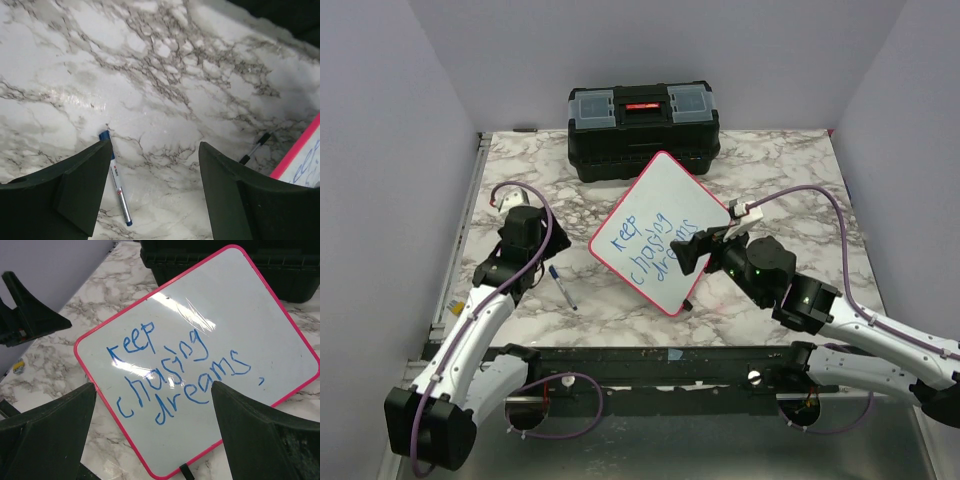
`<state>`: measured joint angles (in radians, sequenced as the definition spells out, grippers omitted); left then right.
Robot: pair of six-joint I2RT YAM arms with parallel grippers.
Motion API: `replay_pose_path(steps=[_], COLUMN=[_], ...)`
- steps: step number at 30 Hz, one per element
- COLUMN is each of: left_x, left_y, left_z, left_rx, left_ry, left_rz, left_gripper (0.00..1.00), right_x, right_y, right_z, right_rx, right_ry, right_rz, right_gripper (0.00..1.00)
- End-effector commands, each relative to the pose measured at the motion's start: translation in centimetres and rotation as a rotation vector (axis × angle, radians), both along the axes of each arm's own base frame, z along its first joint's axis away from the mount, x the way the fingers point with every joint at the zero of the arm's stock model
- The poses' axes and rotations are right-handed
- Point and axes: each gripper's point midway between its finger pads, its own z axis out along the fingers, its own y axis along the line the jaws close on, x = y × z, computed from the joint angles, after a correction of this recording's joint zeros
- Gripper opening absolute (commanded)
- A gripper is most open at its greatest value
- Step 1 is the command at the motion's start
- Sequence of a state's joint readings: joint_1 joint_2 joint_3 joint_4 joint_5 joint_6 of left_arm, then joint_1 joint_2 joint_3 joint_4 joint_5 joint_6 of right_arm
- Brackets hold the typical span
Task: Write a sentence on the whiteboard
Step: Reset both arms
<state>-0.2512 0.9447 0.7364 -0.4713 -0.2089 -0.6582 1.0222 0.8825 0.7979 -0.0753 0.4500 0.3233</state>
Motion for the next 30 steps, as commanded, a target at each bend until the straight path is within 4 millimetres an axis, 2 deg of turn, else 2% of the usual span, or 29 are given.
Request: replay_pose_path(steps=[1,5,7,8,12,14,21,25,28,30], left_x=[1.1,1.6,2.1,2.2,3.3,3.8,5.6,7.4,8.0,8.3], left_y=[2.7,5.4,6.3,6.6,7.0,7.4,8.0,7.1,7.6,7.6], left_z=[3.7,4.9,5.7,5.7,5.8,5.7,4.5,2.7,1.0,1.0], left_rx=[0.082,0.181,0.226,0.252,0.341,0.375,0.513,0.554,0.572,0.587], left_ry=[-0.192,-0.302,-0.373,-0.400,-0.479,-0.498,-0.530,-0.512,-0.486,-0.488], left_rz=[0.119,0.225,0.260,0.269,0.248,0.267,0.257,0.170,0.174,0.153], left_gripper=[0.72,0.78,0.90,0.93,0.93,0.93,0.92,0.92,0.93,0.91], right_x=[0.3,0.3,0.4,0.3,0.1,0.1,-0.4,-0.4,-0.4,-0.3], right_y=[-0.9,-1.7,-2.1,-2.2,-2.4,-2.3,-2.2,-2.3,-2.4,-2.5], right_z=[-0.3,-0.1,-0.2,-0.1,-0.4,0.1,0.1,0.1,0.5,0.5], right_rx=[0.039,0.066,0.081,0.090,0.104,0.135,0.149,0.150,0.143,0.143], right_ry=[-0.006,-0.015,-0.013,-0.013,-0.005,-0.019,-0.004,-0.010,-0.016,-0.018], right_rz=[-0.061,-0.089,-0.107,-0.112,-0.113,-0.108,-0.088,-0.084,-0.088,-0.093], right_gripper=[1.00,1.00,1.00,1.00,1.00,1.00,1.00,1.00,1.00,1.00])
